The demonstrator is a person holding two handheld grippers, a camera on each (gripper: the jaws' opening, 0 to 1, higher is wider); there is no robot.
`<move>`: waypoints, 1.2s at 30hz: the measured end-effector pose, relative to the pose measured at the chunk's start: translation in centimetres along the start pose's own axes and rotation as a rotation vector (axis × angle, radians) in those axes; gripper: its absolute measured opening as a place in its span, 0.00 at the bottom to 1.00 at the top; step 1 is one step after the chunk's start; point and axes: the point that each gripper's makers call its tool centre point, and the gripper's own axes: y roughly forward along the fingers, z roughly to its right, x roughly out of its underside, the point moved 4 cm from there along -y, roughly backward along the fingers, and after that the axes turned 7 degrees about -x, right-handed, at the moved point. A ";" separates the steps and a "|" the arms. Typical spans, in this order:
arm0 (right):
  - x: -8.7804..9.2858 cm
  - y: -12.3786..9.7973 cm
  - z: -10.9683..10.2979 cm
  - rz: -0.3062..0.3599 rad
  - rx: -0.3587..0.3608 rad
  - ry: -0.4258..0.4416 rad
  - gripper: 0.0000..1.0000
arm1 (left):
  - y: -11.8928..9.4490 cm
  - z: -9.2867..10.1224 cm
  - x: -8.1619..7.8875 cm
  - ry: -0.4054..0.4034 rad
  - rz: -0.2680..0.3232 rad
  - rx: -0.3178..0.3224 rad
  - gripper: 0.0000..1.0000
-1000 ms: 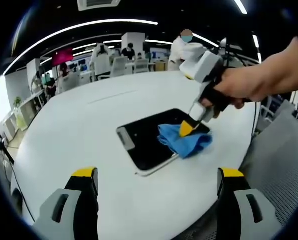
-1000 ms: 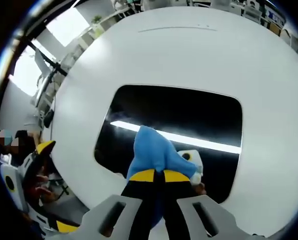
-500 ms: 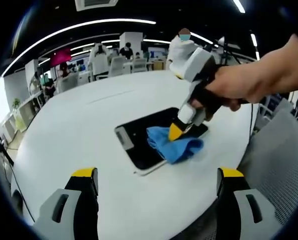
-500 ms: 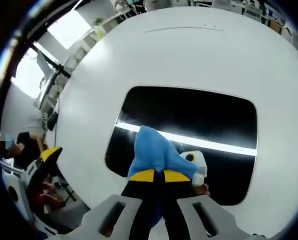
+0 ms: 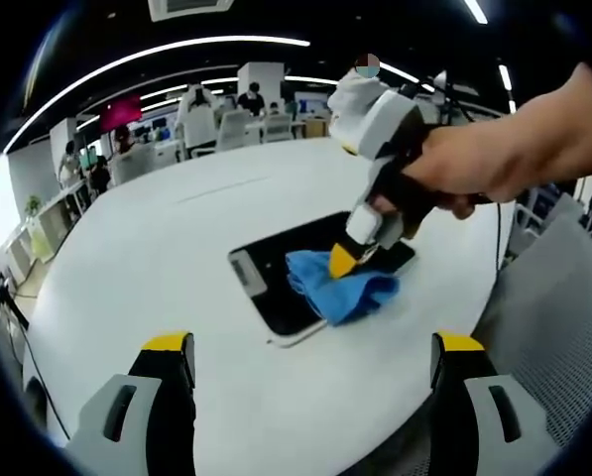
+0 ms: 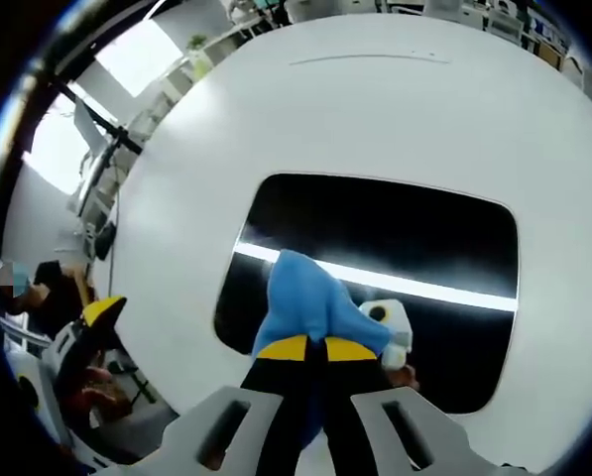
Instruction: Wipe the mirror surface with the cleaning cloth until all visible marks leave the cleaned area.
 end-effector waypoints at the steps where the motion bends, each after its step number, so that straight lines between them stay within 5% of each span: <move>1: -0.1 0.1 -0.1 -0.001 0.001 -0.002 0.00 | 0.0 0.0 0.0 0.002 -0.002 0.000 0.99; 36: -1.6 1.7 -3.2 -0.019 -0.035 -0.050 0.00 | -0.1 -0.4 0.1 -0.024 0.004 -0.017 0.99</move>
